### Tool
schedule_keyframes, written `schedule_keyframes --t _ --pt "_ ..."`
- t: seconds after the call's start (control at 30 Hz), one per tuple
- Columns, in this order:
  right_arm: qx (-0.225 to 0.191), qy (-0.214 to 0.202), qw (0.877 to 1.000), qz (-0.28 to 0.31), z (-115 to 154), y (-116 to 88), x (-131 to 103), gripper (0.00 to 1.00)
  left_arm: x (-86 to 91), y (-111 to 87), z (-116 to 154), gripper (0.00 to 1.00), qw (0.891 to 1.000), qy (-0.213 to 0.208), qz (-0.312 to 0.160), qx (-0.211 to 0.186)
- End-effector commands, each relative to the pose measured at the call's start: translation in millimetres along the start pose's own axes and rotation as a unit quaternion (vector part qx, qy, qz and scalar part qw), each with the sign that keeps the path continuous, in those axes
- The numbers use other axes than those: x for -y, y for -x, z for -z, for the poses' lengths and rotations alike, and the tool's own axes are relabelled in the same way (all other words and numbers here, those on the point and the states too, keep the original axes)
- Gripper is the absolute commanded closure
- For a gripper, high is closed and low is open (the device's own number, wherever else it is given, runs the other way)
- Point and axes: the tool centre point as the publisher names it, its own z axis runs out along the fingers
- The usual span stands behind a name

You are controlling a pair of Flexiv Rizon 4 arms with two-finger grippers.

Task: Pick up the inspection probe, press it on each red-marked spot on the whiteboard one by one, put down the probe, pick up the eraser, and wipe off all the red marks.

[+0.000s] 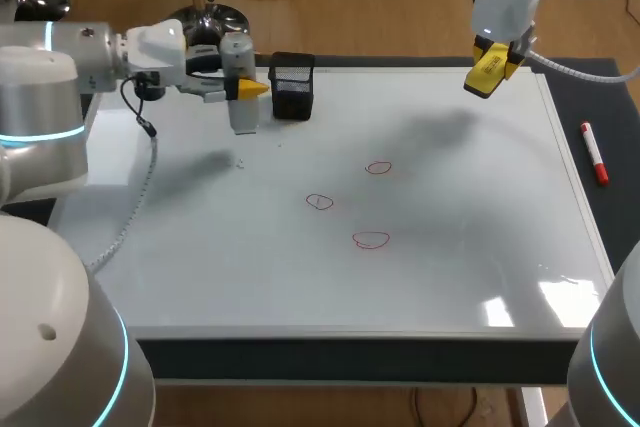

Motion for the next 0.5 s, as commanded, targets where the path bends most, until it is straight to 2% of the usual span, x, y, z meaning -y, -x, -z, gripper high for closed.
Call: schedule_keyframes --t 0.03,0.33,0.5 --pt "-0.001 -0.001 1.000 0.001 1.3 -0.6 0.4 1.00 -1.7 7.6 9.6 1.00 1.000 -0.002 0.003 0.012" --pt "-0.001 -0.001 1.000 0.001 1.3 -0.6 0.4 1.00 -18.6 39.3 31.6 1.00 0.999 0.005 0.009 0.048" --pt "-0.001 -0.001 1.000 0.001 1.3 -0.6 0.4 1.00 -27.1 49.8 36.9 1.00 0.998 0.011 0.015 0.055"
